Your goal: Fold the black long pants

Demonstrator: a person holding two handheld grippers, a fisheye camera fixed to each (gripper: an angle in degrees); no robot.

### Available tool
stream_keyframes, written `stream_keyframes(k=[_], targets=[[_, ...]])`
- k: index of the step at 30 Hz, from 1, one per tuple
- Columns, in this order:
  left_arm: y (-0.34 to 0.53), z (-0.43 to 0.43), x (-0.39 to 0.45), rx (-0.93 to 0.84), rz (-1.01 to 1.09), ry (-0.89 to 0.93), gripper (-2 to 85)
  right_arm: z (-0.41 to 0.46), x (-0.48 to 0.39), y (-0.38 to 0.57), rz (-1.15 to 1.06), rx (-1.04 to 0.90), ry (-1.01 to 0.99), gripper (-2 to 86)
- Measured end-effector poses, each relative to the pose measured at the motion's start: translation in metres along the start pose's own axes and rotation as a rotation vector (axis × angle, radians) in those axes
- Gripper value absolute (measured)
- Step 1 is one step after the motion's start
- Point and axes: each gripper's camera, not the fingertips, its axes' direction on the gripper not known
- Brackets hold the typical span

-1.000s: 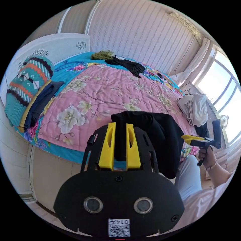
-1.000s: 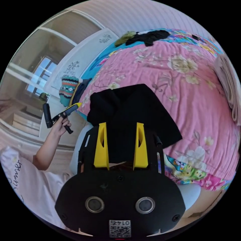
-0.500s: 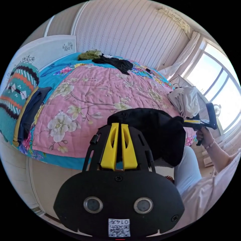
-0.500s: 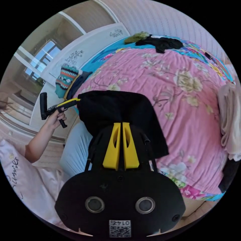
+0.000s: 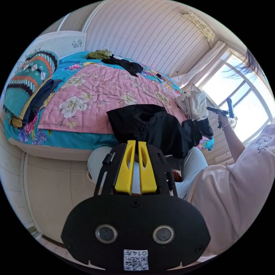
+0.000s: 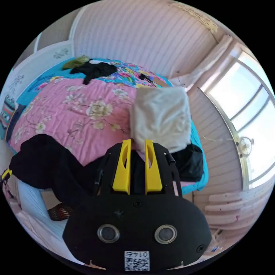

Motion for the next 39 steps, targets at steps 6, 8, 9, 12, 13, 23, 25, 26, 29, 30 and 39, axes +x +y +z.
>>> stream_keyframes(k=[6, 8, 9, 12, 13, 23, 25, 26, 29, 30, 39], targets=[[0.013, -0.028, 0.008, 0.039, 0.072, -0.023, -1.0, 0.054, -0.221, -0.071, -0.381, -0.07, -0.625, 14.8], [0.016, -0.041, 0.012, 0.074, 0.097, -0.028, -1.0, 0.089, -0.273, -0.075, -0.435, -0.196, -0.653, 11.3], [0.017, -0.051, 0.015, 0.104, 0.109, -0.031, -1.0, 0.115, -0.299, -0.071, -0.488, -0.351, -0.676, 8.2], [0.013, -0.076, 0.02, 0.157, 0.135, -0.033, -1.0, 0.113, -0.302, -0.061, -0.532, -0.374, -0.724, 1.8], [0.008, -0.086, 0.024, 0.175, 0.149, -0.028, -1.0, 0.106, -0.295, -0.062, -0.539, -0.347, -0.73, 1.4], [-0.022, -0.191, 0.018, 0.549, 0.255, -0.155, -0.9, -0.142, -0.141, -0.213, -0.479, 0.289, -0.741, 1.4], [-0.032, -0.201, -0.027, 0.511, 0.152, -0.334, -0.8, -0.16, -0.183, -0.25, -0.589, 0.307, -0.799, 1.8], [-0.034, -0.201, -0.041, 0.491, 0.11, -0.369, -0.7, -0.16, -0.222, -0.271, -0.636, 0.3, -0.864, 2.2], [-0.039, -0.174, -0.117, 0.339, -0.041, -0.527, 0.0, -0.113, -0.339, -0.296, -0.655, 0.185, -0.87, 3.6], [-0.035, -0.156, -0.15, 0.247, -0.148, -0.573, 0.1, -0.083, -0.38, -0.29, -0.648, 0.127, -0.808, 3.8], [0.003, -0.087, -0.15, 0.053, -0.146, -0.498, 1.0, 0.03, -0.315, -0.132, -0.637, -0.048, -0.626, 7.9]])
